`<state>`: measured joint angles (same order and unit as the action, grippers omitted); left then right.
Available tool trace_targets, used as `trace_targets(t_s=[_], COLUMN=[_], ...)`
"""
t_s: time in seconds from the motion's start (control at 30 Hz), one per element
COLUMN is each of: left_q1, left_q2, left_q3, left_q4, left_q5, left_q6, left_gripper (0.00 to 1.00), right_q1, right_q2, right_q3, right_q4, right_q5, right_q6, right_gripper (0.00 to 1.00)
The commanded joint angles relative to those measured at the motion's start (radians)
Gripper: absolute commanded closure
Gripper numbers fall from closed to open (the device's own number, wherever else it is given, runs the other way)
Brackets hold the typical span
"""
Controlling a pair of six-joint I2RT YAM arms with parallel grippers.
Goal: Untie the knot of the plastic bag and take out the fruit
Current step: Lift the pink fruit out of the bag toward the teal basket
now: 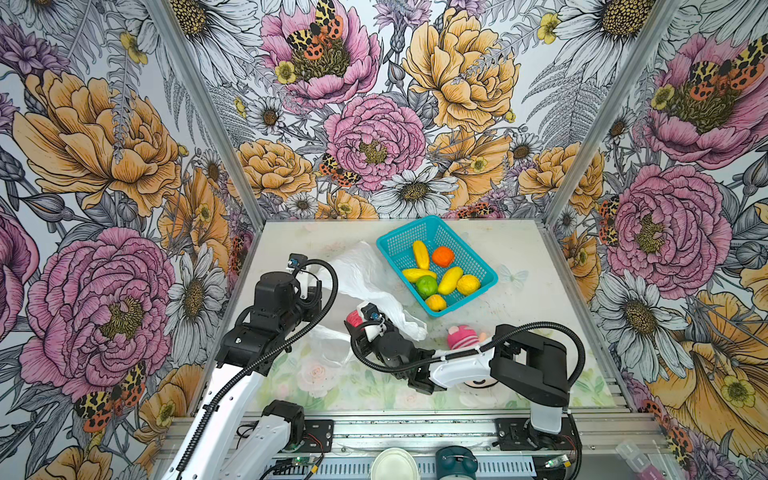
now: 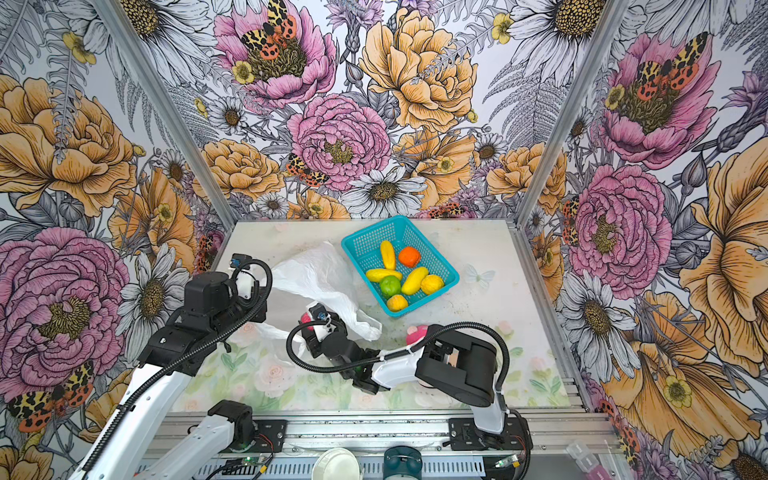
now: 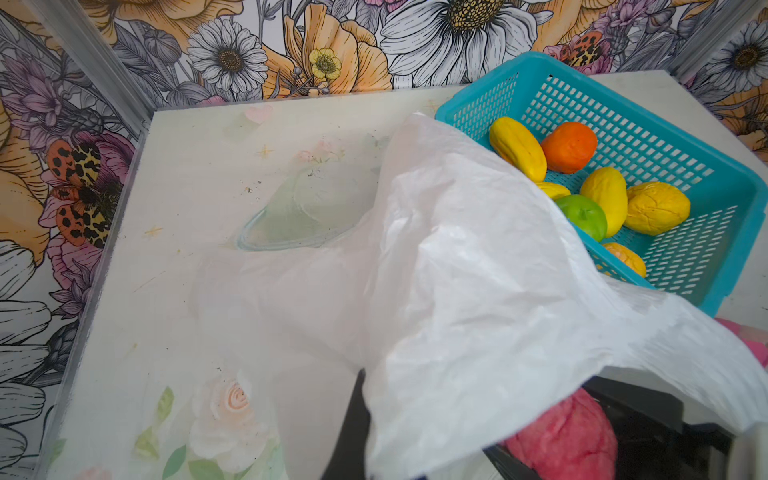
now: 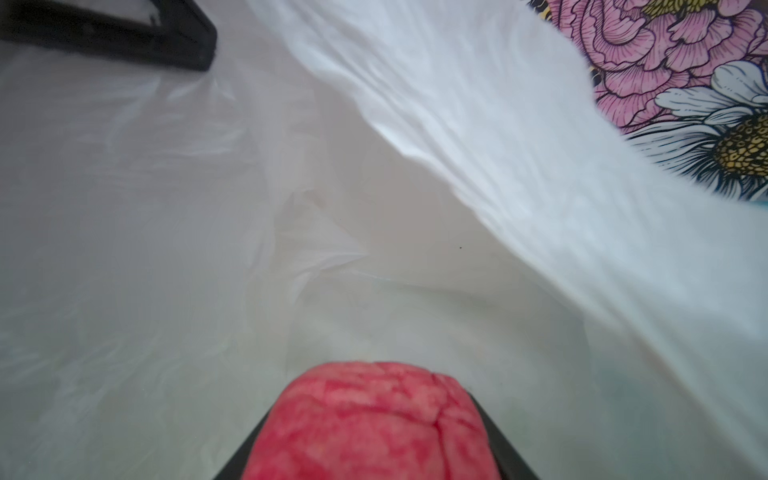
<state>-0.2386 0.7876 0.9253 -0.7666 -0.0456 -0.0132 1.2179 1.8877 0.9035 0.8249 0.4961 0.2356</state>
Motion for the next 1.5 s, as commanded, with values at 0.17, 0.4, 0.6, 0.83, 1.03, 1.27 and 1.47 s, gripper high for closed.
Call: trace_targets(t_s=[0.17,0.4,0.6,0.83,1.03,1.27,1.47], left_q1=[0.007,0.007,0.012,0.012,0.012,0.011,-0.03], left_q2=[-0.001,0.017,0.025,0.024,0.025,0.025,0.028], left_q3=[0.004,0.004,0.004,0.003,0.003,0.001,-0.003], left_q4=[0.001,0.0,0.0,-0.002,-0.002,-0.002,-0.009], left_q5=[-0.022,-0.005,-0.002,-0.004,0.001,0.005,-0.03], left_q6=[-0.011,-0.015,-0.016,-0.016,-0.016,-0.016,-0.016], left_gripper=[1.0,1.0,1.0,1.0,1.0,1.0,1.0], right_q1=[0.012,0.013,-0.061,-0.374,-0.579,-0.692,-0.786], right_q2=[-0.309,-0.614,-0.839,-0.85,-0.592,-0.252,0.058], right_q3=[-0.04,-0.127,-0.187,-0.15,0.018,0.272,0.568], right_q4=[-0.103,-0.233,-0.379,-0.628,-0.829,-0.936,-1.015], right_q5=[-0.132,-0.097,-0.006,-0.096,-0.189,-0.254,-0.379], right_q6=[0.053,0.057,0.069,0.24,0.292,0.225,0.263], right_gripper=[0.66,0.68,0.67,0.65,0.66,0.65,0.66])
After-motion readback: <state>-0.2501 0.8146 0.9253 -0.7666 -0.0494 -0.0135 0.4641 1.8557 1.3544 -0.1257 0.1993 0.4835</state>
